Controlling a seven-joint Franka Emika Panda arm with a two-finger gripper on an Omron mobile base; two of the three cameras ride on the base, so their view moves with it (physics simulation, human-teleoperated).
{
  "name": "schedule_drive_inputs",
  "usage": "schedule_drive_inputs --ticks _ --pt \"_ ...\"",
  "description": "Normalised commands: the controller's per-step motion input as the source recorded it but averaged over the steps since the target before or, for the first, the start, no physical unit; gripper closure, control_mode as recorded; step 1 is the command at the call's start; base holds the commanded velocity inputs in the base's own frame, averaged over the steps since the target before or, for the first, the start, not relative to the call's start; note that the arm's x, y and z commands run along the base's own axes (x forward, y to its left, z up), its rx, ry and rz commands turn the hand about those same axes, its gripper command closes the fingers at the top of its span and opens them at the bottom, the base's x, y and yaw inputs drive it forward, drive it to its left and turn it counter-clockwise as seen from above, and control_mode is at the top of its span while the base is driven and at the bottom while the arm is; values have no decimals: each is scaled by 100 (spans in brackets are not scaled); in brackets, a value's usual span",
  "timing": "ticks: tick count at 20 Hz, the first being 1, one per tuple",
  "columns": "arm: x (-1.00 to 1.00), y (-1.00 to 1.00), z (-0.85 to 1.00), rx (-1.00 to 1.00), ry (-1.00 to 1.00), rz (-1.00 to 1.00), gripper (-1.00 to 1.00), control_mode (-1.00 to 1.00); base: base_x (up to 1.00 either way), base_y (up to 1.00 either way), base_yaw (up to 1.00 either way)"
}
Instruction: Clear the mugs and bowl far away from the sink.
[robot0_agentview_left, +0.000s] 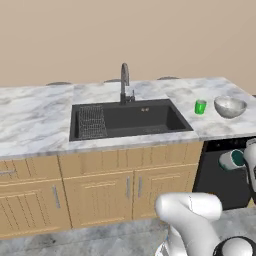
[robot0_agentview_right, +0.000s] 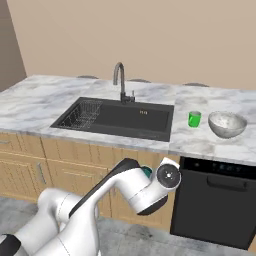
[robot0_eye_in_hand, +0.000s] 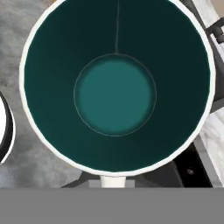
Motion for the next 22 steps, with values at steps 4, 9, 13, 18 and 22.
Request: schedule_drive_inputs --ticks 4,9,13,18,22 --pt "0 0 0 0 0 0 100 100 -64 -20 -2" --pt "0 0 0 0 0 0 100 100 -43 -23 -14" --pt "0 0 0 0 0 0 100 100 -28 -38 -25" --pt "0 0 0 0 0 0 100 100 -15 -60 -39" --pt "0 0 0 0 0 0 100 100 0 -70 -49"
